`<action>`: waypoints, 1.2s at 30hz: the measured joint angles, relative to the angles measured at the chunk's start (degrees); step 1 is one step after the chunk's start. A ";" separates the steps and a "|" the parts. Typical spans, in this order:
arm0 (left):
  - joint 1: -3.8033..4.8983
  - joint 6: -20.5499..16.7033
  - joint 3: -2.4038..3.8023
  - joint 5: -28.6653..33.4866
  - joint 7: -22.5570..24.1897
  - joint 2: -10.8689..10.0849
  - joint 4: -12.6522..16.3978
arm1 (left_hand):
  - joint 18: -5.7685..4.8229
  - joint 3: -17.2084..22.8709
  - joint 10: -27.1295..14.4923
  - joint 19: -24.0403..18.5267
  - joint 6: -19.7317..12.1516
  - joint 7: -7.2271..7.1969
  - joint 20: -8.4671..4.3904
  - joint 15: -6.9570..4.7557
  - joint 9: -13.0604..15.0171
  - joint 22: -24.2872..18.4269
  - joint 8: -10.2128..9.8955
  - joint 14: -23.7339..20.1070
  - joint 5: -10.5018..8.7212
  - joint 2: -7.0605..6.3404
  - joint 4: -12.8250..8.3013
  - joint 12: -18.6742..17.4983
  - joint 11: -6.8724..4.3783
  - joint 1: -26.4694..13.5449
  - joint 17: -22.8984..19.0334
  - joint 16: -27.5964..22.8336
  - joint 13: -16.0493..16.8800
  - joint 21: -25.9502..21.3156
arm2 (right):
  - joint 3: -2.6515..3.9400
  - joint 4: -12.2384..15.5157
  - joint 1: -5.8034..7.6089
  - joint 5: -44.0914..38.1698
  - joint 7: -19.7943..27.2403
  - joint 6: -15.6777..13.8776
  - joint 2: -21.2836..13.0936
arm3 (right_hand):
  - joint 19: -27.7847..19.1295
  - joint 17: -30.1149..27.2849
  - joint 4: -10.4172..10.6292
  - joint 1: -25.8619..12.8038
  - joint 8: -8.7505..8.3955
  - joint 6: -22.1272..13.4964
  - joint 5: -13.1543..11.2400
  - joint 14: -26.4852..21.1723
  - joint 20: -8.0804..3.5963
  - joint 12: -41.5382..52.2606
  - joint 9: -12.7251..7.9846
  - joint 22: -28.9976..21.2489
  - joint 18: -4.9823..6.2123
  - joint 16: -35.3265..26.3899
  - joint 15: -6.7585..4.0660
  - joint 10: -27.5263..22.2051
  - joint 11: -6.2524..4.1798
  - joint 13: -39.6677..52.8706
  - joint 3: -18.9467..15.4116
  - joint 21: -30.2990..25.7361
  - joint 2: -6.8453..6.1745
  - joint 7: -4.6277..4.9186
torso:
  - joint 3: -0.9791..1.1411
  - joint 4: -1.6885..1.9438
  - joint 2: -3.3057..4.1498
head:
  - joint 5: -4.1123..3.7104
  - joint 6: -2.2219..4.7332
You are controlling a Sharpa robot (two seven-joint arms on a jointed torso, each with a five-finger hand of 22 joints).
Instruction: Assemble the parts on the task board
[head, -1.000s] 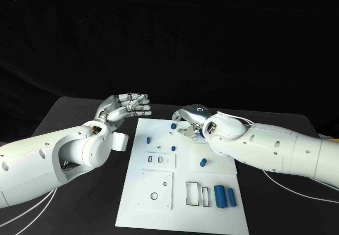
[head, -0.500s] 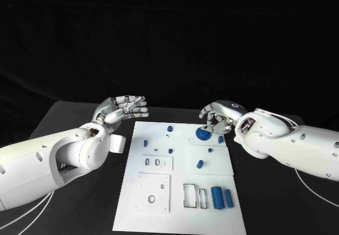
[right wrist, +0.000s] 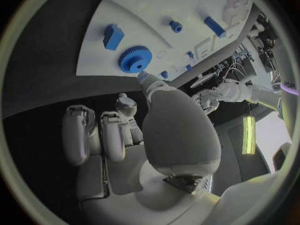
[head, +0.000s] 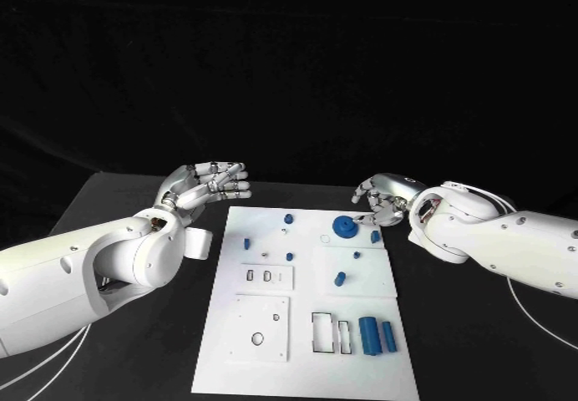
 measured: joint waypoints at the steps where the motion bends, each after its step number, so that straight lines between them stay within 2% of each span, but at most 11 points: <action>1: 0.00 0.01 0.00 0.00 0.00 0.00 -0.01 | 0.00 0.00 0.00 0.00 0.00 0.00 0.00 0.00 0.00 0.00 0.00 0.00 0.00 0.00 0.00 0.00 0.00 0.00 0.00 0.00 0.00 0.00 | -0.02 -0.26 -0.08 -0.01 -0.10 0.31 0.27 | 0.06 0.00 0.06 0.00 0.00 -0.02 0.00 0.00 0.06 0.37 0.00 0.00 0.00 0.01 0.00 0.00 0.00 0.38 -0.06 0.00 0.00 0.02 | -0.02 0.03 0.02 | -0.06 -0.04; 12: -0.01 0.15 -0.01 0.01 -0.07 -0.01 -0.11 | 0.01 0.00 -0.21 0.00 -0.20 -0.20 0.00 0.00 0.00 -0.06 0.00 0.00 0.00 0.00 0.00 0.00 0.21 0.00 -0.01 0.00 0.00 0.00 | -0.16 -1.02 -0.92 -1.19 -0.92 2.67 1.73 | 0.63 -0.01 0.77 0.30 0.88 -0.21 0.00 0.20 0.12 3.08 0.15 -0.01 -0.01 0.47 0.20 1.75 0.11 3.61 -0.77 0.75 0.31 0.21 | -0.06 0.09 0.04 | -0.04 -0.52; 17: -0.01 0.18 -0.01 0.01 -0.10 -0.03 -0.20 | 0.00 0.00 -0.21 0.00 -0.20 -0.20 0.00 0.00 0.00 -0.05 0.00 0.00 0.00 0.00 0.00 0.00 0.21 0.00 -0.01 0.00 0.00 0.00 | -0.18 -0.25 -1.10 -1.47 -0.97 2.98 1.61 | 0.87 -0.01 1.01 0.53 1.32 -0.21 0.00 0.20 0.07 3.75 0.21 -0.01 -0.01 0.69 0.20 2.16 0.11 4.54 -1.01 1.15 0.54 0.21 | -0.07 0.02 0.02 | 0.05 -0.65; 19: -0.01 0.20 -0.01 0.01 -0.13 -0.02 -0.29 | 0.00 0.00 -0.21 0.00 -0.20 -0.20 0.00 0.00 0.00 -0.05 0.00 0.00 0.00 0.00 0.00 0.01 0.21 0.00 -0.01 0.00 0.00 0.00 | -0.18 -0.02 -1.15 -1.53 -0.97 3.02 1.58 | 0.98 -0.01 1.01 0.53 1.32 -0.21 -0.01 0.20 0.18 4.05 0.25 -0.01 -0.62 0.69 0.20 2.57 0.10 4.95 -1.01 1.15 0.54 0.21 | -0.07 0.01 0.02 | 0.08 -0.66; 22: -0.01 0.21 -0.01 0.01 -0.18 -0.01 -0.37 | 0.00 0.00 -0.21 0.00 -0.20 -0.20 0.00 0.00 0.00 -0.05 0.00 0.00 0.00 0.00 0.00 0.01 0.21 0.00 -0.01 0.00 0.00 0.00 | -0.19 0.11 -1.21 -1.58 -0.97 3.07 1.59 | 1.29 -0.02 1.05 0.73 1.57 -0.10 0.21 0.20 0.08 4.63 0.27 -0.02 -0.63 0.93 0.20 2.97 0.08 5.53 -0.96 1.51 0.74 0.10 | -0.05 0.00 -0.01 | 0.09 -0.68; 26: -0.01 0.23 -0.01 0.01 -0.22 0.05 -0.40 | 0.00 0.00 -0.21 0.00 -0.20 -0.20 0.00 0.00 0.01 -0.05 0.00 0.00 0.00 0.00 0.00 0.01 0.21 0.00 -0.02 0.00 0.00 0.00 | -0.19 -0.19 -1.23 -1.64 -0.97 3.17 1.84 | 1.29 -0.02 1.26 1.22 1.77 -0.01 0.21 0.20 0.07 5.01 0.27 -0.02 -0.63 1.02 0.20 3.17 -0.11 6.11 -0.75 1.51 1.24 0.02 | -0.06 0.03 -0.01 | 0.01 -0.63; 36: -0.01 0.26 -0.01 0.01 -0.33 0.06 -0.42 | 0.00 0.16 -0.21 0.00 -0.20 -0.20 0.00 0.00 -0.05 -0.05 0.00 0.00 0.00 0.00 -0.16 0.01 0.21 0.00 0.06 0.00 0.00 0.00 | -0.24 -1.14 -1.43 -1.82 -1.01 3.65 2.48 | 1.28 -0.02 1.28 1.75 1.99 0.16 0.21 0.20 0.07 5.44 0.34 -0.03 -0.63 1.02 0.20 3.58 -0.11 6.79 -0.23 1.78 1.27 -0.16 | -0.06 0.09 0.03 | 0.02 -0.76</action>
